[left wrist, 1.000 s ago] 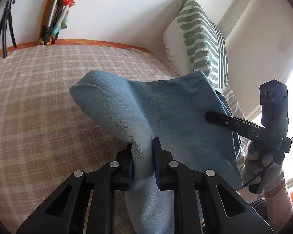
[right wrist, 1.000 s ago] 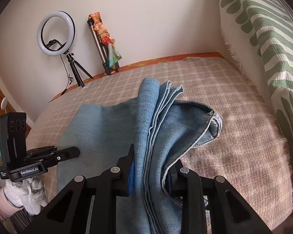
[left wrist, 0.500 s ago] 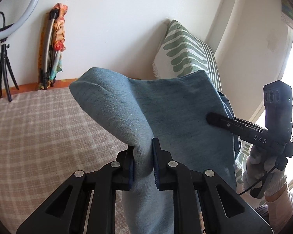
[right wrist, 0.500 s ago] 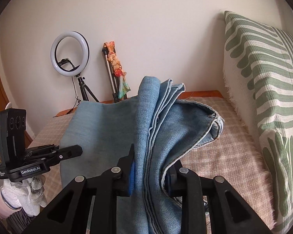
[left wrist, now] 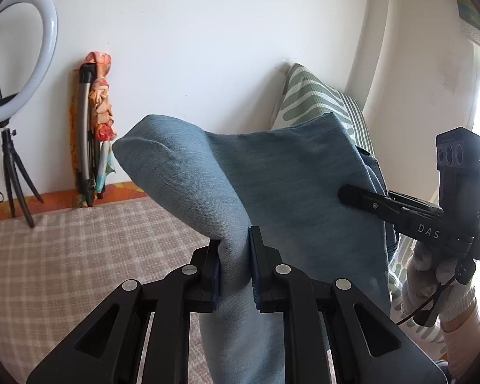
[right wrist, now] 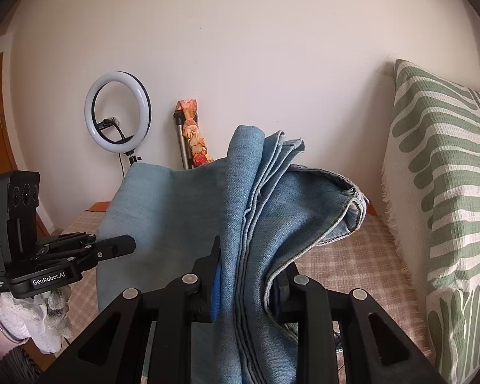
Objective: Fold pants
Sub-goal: 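Lift the jeans with both tools and fold them over once more, then lower the folded jeans onto the bed and open both tools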
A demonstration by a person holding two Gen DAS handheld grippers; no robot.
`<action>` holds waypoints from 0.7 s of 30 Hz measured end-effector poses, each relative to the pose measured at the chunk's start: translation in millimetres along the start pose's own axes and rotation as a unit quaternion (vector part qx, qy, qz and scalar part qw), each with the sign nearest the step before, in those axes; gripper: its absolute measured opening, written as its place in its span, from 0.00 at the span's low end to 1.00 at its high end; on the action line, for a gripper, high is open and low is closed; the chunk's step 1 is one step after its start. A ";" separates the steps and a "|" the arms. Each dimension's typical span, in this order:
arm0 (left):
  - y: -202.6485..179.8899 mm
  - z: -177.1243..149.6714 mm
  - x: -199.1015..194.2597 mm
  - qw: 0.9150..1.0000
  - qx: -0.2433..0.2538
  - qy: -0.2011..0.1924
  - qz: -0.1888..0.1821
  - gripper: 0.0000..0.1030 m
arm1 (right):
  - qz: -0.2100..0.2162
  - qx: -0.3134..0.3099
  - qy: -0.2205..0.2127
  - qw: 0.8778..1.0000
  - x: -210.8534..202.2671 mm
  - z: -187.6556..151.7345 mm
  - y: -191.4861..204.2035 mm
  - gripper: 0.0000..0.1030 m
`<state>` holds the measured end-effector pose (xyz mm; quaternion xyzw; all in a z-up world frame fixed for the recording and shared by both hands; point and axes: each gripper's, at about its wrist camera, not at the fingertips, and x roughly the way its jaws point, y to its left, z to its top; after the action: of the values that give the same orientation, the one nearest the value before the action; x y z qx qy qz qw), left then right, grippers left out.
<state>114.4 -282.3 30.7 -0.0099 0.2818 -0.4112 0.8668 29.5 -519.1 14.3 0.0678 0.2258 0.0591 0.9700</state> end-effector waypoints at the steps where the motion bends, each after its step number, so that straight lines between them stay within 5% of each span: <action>1: 5.1 6.5 4.6 1.000 -0.004 -0.002 0.000 0.13 | -0.001 -0.002 0.000 1.000 6.5 6.9 -1.3 0.22; 10: 41.0 54.3 65.4 1.000 -0.009 -0.007 0.018 0.13 | -0.001 -0.004 0.003 1.000 83.7 64.8 -29.0 0.22; 21: 98.8 61.8 172.7 0.998 -0.030 0.027 0.047 0.13 | -0.007 -0.006 0.051 0.999 224.5 79.3 -72.5 0.22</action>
<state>301.8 -354.3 -25.0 -0.0120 0.3173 -0.3613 0.8767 271.0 -566.2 -23.3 0.0578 0.2752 0.0573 0.9579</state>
